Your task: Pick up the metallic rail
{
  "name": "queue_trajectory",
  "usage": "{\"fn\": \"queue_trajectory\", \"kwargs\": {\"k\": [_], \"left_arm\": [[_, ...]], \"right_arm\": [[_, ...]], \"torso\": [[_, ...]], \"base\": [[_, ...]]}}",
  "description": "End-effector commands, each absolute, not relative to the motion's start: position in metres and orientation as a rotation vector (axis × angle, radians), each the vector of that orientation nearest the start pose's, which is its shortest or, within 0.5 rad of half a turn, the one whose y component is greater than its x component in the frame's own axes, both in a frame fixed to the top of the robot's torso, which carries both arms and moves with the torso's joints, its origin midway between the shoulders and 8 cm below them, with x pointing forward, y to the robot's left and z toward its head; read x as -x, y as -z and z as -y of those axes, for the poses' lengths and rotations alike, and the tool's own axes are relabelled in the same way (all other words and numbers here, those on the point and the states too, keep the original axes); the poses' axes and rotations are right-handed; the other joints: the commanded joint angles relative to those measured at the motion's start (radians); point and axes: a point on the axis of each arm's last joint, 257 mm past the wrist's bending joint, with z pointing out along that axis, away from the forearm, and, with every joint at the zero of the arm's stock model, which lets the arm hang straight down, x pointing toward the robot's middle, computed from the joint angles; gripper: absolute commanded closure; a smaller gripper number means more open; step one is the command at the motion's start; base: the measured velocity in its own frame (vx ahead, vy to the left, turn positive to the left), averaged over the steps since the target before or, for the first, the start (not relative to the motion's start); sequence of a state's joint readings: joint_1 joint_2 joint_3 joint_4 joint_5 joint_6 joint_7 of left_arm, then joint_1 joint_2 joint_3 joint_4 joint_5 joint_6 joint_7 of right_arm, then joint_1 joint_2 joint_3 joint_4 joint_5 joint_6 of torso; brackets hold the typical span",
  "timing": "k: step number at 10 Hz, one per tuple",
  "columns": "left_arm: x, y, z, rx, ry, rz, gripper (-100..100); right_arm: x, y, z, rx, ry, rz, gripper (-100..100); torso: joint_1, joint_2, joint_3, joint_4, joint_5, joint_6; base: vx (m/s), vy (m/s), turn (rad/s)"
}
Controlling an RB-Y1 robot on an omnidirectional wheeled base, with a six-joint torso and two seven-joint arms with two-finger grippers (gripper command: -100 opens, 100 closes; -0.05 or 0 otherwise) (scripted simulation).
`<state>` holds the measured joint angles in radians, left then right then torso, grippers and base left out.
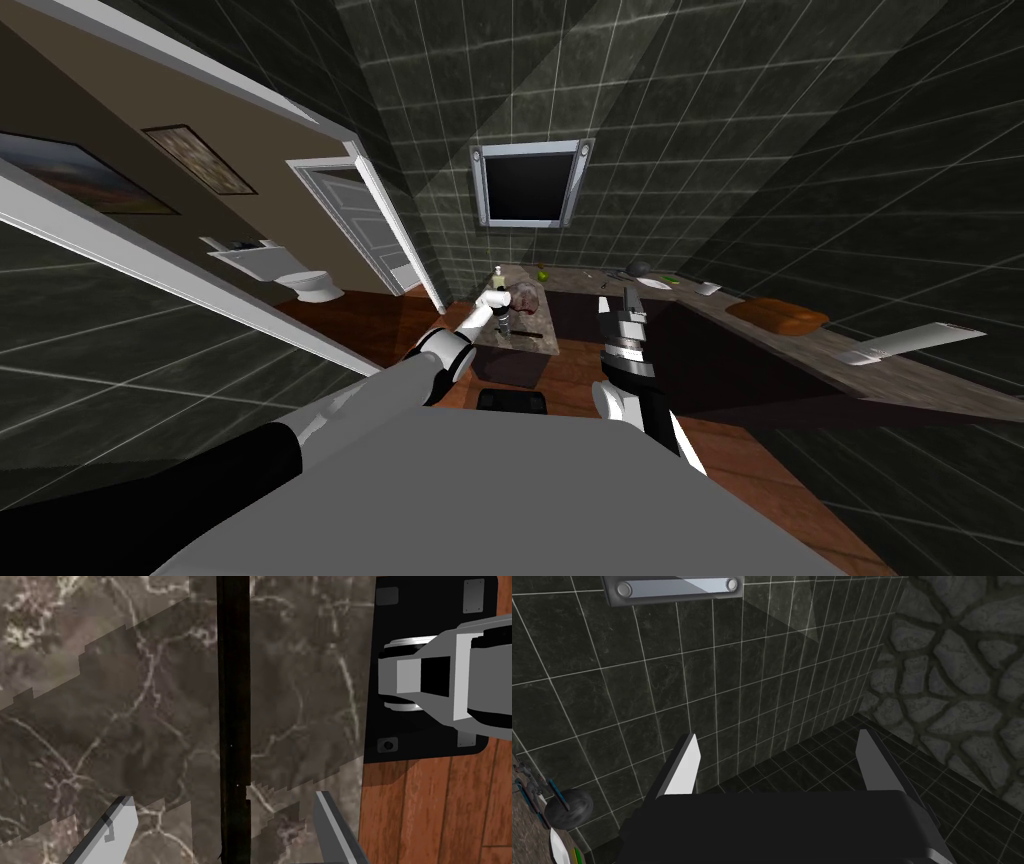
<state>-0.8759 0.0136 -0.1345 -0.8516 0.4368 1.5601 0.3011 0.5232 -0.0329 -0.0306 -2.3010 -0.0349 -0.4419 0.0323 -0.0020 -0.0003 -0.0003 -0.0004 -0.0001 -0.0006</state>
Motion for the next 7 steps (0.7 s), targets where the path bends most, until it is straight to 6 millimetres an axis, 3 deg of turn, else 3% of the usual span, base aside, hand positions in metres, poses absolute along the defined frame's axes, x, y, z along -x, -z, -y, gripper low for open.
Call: {"fn": "queue_trajectory", "kwargs": {"k": [1,2,6,7], "left_arm": [[-0.4623,0.3470,-0.0341,2.232,0.283,-2.408,-100],[-0.4628,0.3477,-0.0338,2.232,0.287,-2.407,100],[-0.4624,0.3474,-0.0333,2.230,0.286,-2.410,100],[-0.4624,0.3474,-0.0333,2.230,0.286,-2.410,0]], "right_arm": [[-0.3456,-0.0161,0.2937,-0.686,-1.244,-0.664,0],[-0.3456,-0.0161,0.2937,-0.686,-1.244,-0.664,0],[-0.3456,-0.0161,0.2937,-0.686,-1.244,-0.664,0],[-0.3456,-0.0161,0.2937,-0.686,-1.244,-0.664,0]], "torso": [[0.000,0.000,0.000,0.000,0.000,0.000],[0.001,0.000,0.000,0.000,0.000,0.000],[0.001,-0.002,-0.001,-0.001,0.000,0.000],[0.001,-0.002,-0.001,-0.001,0.000,0.000]], "base": [[0.004,-0.009,-0.004],[0.000,0.000,0.000],[0.000,0.000,0.000],[0.000,0.000,0.000]]}}
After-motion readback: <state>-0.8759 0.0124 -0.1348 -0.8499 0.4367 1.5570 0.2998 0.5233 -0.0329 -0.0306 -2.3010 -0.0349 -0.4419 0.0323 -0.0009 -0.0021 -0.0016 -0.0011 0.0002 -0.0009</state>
